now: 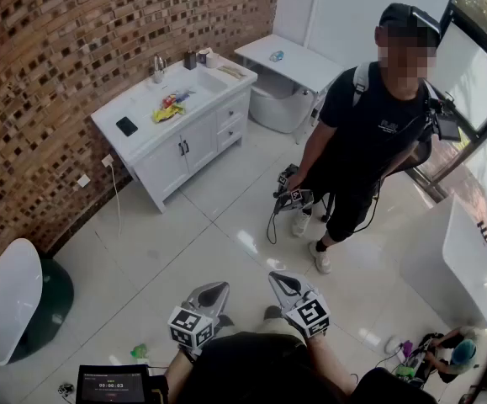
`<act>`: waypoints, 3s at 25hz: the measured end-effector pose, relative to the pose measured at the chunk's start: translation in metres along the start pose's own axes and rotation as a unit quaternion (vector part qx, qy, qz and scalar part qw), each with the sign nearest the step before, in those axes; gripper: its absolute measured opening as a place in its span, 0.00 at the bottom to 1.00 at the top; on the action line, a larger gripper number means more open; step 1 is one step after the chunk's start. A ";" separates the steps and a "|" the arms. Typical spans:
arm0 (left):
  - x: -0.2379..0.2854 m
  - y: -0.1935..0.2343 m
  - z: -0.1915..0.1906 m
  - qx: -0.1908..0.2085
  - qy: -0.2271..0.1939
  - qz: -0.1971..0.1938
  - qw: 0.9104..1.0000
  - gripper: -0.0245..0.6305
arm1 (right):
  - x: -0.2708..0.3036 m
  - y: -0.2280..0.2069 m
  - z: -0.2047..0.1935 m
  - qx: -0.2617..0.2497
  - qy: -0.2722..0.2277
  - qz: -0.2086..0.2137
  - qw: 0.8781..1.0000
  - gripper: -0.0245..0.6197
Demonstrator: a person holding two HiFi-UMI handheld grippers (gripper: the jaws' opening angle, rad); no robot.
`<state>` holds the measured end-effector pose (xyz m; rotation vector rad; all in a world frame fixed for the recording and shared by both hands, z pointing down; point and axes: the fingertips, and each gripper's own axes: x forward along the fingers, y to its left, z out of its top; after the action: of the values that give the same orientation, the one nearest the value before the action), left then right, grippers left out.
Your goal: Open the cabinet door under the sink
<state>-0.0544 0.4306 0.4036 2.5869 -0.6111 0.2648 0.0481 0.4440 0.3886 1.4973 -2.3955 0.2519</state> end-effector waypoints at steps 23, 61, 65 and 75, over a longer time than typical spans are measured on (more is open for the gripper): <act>0.122 0.094 0.085 -0.010 0.007 0.082 0.997 0.06 | 0.122 -0.154 -0.002 0.049 -0.010 0.051 0.997 0.02; 0.170 0.415 0.212 -0.056 -0.041 0.100 0.993 0.06 | 0.422 -0.210 0.115 0.000 0.037 0.067 0.997 0.02; 0.159 0.453 0.219 -0.061 -0.049 0.109 0.991 0.06 | 0.457 -0.201 0.112 -0.014 0.063 0.075 0.995 0.02; 0.152 0.504 0.190 -0.095 -0.044 0.140 0.985 0.06 | 0.578 -0.213 0.056 -0.006 0.103 0.106 0.989 0.13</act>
<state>-0.1389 -0.1172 0.4806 2.3368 -0.9849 0.1717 -0.0063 -0.1554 0.5331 1.1488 -2.3807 0.4173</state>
